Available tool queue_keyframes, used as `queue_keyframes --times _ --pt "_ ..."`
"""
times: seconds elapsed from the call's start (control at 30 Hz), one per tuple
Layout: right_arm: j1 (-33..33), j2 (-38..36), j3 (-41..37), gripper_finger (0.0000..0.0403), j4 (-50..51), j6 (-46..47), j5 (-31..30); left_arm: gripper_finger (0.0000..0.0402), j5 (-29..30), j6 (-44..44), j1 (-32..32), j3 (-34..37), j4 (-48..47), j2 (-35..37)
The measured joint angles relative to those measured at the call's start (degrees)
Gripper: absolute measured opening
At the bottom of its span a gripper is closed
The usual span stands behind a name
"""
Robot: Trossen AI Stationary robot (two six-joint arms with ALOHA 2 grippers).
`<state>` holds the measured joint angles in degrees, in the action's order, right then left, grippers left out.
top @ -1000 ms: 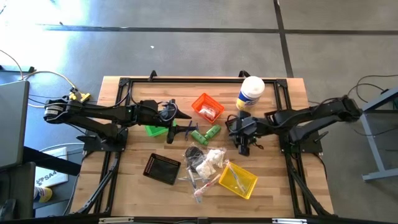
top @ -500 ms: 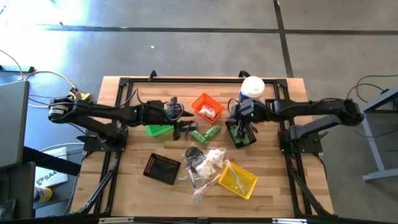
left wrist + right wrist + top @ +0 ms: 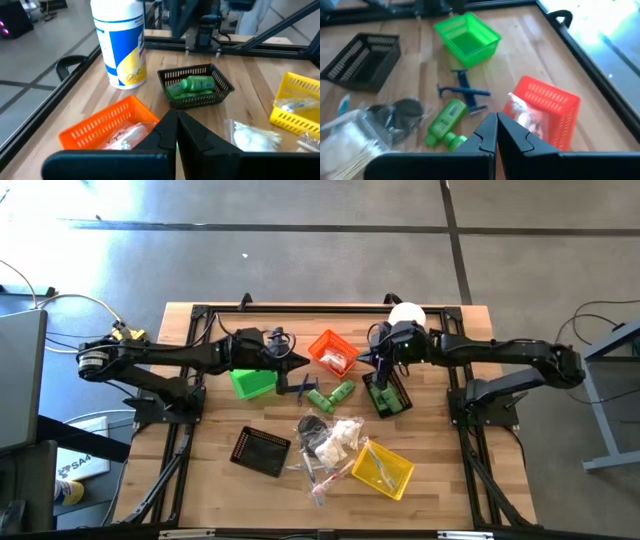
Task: Pick & Place Travel size toiletries
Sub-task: Put the blue razor into the green bin
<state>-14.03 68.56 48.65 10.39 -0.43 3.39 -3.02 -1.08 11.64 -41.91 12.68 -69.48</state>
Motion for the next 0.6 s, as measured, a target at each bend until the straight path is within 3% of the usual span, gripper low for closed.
queue_keyframes --times 0.23,0.6 --pt "-4.50 -5.25 -3.73 0.0003 -5.71 -0.50 2.77 0.0001 5.88 -0.22 0.05 4.95 1.96 2.88" --pt "-7.02 -13.47 -8.87 0.0003 -7.36 -0.91 2.55 0.0001 7.05 1.50 0.02 11.60 1.66 11.42"
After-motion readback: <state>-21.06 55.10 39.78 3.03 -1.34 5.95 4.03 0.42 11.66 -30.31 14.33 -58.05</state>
